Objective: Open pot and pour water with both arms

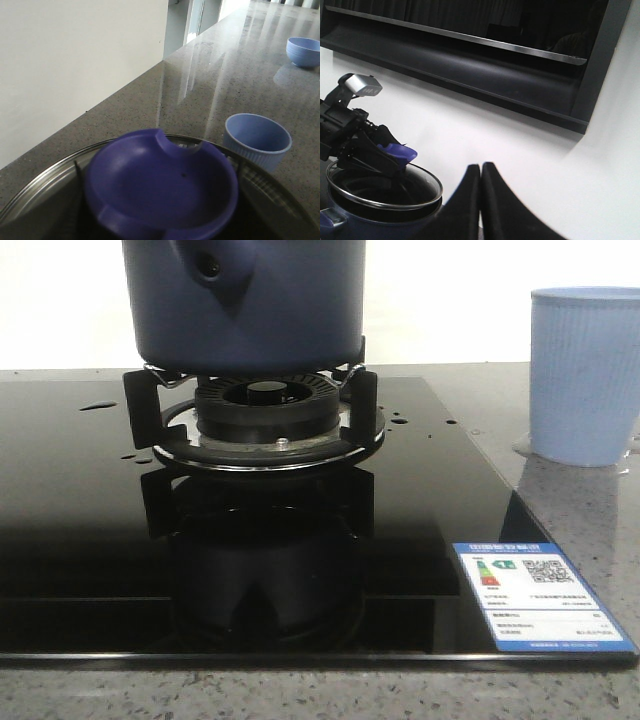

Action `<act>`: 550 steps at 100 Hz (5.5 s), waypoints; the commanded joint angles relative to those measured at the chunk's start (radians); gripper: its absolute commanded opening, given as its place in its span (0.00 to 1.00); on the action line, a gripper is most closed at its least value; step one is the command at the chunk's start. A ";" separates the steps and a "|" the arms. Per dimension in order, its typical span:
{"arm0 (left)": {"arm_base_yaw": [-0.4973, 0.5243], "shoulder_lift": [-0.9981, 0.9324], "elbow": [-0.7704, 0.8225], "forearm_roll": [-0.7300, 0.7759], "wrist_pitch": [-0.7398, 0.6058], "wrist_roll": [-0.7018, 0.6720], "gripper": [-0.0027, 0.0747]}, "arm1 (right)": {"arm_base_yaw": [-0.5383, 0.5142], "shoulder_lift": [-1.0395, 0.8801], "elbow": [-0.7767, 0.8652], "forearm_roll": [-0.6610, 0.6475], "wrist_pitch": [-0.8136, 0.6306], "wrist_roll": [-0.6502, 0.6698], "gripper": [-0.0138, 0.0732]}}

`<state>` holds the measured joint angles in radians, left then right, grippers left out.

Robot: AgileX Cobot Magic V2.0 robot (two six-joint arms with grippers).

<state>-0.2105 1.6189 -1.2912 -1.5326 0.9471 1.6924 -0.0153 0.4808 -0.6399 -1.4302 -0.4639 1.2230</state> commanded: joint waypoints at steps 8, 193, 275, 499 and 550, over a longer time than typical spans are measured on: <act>-0.010 -0.026 -0.029 -0.088 0.035 0.033 0.43 | -0.006 0.004 -0.027 0.024 0.003 0.007 0.08; 0.248 -1.198 0.811 0.056 -0.590 -0.313 0.01 | -0.004 -0.230 0.238 -0.426 -0.101 0.600 0.08; 0.248 -1.320 0.957 0.056 -0.590 -0.313 0.01 | -0.004 -0.230 0.238 -0.426 -0.104 0.600 0.08; 0.230 -1.649 1.326 1.650 -0.659 -1.832 0.01 | -0.004 -0.230 0.248 -0.426 -0.070 0.600 0.08; 0.230 -1.649 1.326 1.650 -0.659 -1.832 0.01 | -0.002 -0.243 0.388 0.360 0.294 -0.257 0.08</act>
<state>0.0259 -0.0039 0.0014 0.1200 0.3351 -0.1268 -0.0176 0.2419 -0.2365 -1.4087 -0.2576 1.3105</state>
